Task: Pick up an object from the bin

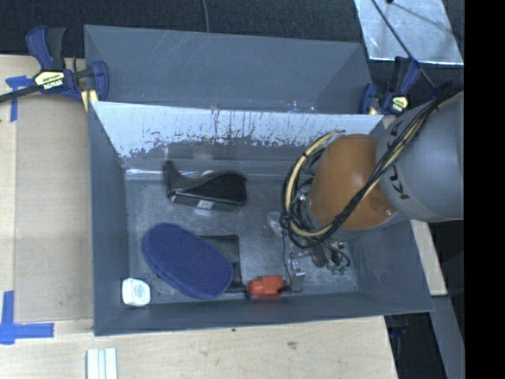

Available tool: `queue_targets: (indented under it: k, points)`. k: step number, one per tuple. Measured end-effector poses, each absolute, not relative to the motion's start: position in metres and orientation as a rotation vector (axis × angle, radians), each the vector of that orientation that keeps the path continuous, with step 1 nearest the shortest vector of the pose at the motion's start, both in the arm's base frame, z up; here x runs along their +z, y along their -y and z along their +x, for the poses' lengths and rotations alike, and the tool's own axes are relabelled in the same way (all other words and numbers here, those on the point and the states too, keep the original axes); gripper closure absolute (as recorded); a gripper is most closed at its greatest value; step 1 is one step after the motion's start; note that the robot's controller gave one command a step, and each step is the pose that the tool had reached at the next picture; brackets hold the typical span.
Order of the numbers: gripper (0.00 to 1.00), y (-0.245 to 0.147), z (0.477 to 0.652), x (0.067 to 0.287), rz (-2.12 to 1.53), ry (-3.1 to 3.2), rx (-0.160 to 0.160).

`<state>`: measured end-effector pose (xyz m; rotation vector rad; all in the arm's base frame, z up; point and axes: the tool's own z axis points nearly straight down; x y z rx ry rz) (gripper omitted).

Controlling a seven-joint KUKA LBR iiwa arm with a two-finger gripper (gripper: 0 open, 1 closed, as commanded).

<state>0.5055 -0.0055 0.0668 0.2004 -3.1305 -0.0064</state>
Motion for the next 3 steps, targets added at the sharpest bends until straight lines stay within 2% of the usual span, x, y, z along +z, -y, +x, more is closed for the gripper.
queue_targets:
  k: [1,2,3]
  points:
    - [0.00,-0.042,0.499,0.101,1.121,2.943,0.000]
    - [0.00,-0.041,0.502,0.100,0.962,3.001,0.000]
    - [0.00,-0.039,0.487,0.072,0.733,3.064,0.004]
